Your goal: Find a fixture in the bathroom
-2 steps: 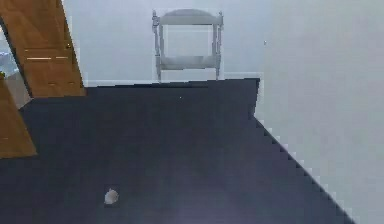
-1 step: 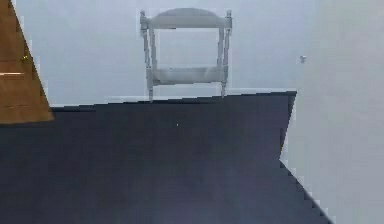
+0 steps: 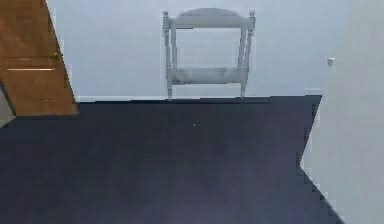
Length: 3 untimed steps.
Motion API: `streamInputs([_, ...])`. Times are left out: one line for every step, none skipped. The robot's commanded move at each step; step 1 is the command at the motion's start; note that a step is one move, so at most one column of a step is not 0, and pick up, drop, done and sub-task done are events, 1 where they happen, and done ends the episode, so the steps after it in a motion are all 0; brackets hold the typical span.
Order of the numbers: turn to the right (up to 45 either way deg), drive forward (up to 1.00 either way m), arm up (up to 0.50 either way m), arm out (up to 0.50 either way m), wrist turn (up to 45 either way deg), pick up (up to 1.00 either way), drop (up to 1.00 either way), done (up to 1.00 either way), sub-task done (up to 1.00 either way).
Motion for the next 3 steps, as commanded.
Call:
streamInputs([0.0,0.6,0.0,0.0,0.0,0.0,0.0,0.0,0.0])
streamInputs([-45.0,0.0,0.0,0.0,0.0,0.0,0.0,0.0,0.0])
streamInputs([-3.0,0.0,0.0,0.0,0.0,0.0,0.0,0.0,0.0])
